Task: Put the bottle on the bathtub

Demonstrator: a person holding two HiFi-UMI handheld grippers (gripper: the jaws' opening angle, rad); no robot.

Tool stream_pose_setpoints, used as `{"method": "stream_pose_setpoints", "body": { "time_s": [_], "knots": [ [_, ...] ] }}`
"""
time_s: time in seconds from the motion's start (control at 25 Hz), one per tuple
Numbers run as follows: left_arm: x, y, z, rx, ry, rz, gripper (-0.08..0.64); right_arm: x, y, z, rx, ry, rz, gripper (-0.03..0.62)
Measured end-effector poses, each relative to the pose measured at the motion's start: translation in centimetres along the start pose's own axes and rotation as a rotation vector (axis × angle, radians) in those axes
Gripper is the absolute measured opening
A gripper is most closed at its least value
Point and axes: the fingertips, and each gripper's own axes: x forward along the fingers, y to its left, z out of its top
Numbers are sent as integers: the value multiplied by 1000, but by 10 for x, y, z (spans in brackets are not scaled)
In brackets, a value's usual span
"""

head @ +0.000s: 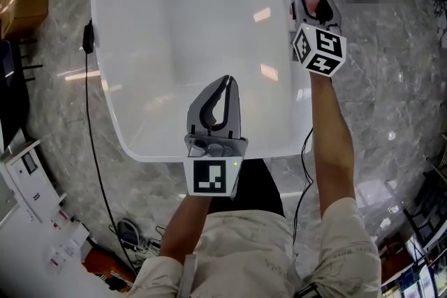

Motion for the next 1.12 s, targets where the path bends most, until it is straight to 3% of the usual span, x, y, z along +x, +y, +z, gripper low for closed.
{"method": "stream_pose_setpoints", "body": {
  "time_s": [0.24, 1.12],
  "knots": [
    [4, 4, 2, 12, -7, 9, 9, 16, -5, 7, -4, -38, -12, 202],
    [7, -14, 12, 19, -18, -18, 9, -23, 6, -9, -89, -46, -19, 210]
  ]
}}
